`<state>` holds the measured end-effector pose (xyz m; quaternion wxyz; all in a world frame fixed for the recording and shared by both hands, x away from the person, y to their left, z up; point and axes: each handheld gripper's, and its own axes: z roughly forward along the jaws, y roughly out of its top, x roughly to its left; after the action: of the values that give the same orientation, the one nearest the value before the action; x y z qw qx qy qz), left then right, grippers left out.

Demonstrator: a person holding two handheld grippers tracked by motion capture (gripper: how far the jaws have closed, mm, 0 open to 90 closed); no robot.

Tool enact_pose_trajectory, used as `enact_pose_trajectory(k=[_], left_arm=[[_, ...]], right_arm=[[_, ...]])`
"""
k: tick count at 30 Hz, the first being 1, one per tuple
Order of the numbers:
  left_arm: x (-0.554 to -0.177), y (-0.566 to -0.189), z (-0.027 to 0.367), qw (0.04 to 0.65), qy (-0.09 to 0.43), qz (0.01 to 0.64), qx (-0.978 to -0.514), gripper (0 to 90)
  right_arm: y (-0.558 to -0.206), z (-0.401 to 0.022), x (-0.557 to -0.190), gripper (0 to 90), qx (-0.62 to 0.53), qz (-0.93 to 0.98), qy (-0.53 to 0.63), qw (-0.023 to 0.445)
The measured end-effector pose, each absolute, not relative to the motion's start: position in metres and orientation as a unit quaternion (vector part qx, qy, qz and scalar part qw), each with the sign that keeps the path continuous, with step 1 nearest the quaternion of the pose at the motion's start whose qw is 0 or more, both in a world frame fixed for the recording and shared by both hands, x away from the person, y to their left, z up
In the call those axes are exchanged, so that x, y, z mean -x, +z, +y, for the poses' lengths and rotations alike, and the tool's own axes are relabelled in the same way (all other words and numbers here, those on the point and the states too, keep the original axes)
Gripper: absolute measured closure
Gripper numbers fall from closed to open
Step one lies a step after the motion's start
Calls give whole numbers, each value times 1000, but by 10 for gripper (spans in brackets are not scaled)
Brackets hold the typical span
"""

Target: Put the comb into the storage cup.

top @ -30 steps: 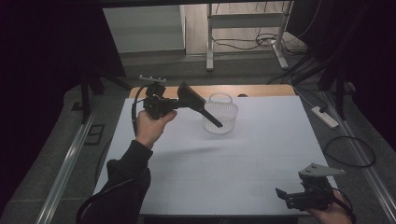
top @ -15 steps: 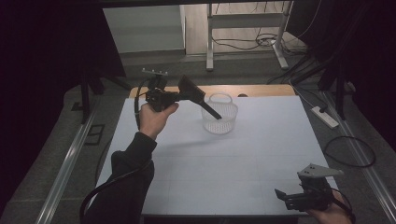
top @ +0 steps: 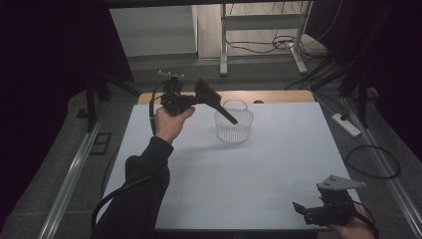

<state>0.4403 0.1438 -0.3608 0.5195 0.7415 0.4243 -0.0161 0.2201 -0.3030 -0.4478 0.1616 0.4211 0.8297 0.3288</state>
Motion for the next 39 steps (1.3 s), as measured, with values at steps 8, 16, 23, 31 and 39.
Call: enact_pose_trajectory(k=[8, 16, 23, 31, 39], left_arm=[[-448, -366, 136, 512, -11, 429, -745, 833], [-453, -375, 128, 507, -11, 431, -746, 833], [-457, -383, 121, 503, -14, 433, -748, 834], [-459, -393, 113, 499, -18, 436, -749, 834], [-461, -401, 108, 497, -21, 436, -750, 833]], right_arm=[[-448, -303, -220, 6, -420, 830, 331, 162], [-447, -303, -219, 6, -416, 830, 333, 162], [-448, -303, -219, 6, -416, 832, 332, 160], [-448, -303, -219, 6, -416, 832, 332, 158], [-448, -304, -220, 6, -416, 832, 332, 157]])
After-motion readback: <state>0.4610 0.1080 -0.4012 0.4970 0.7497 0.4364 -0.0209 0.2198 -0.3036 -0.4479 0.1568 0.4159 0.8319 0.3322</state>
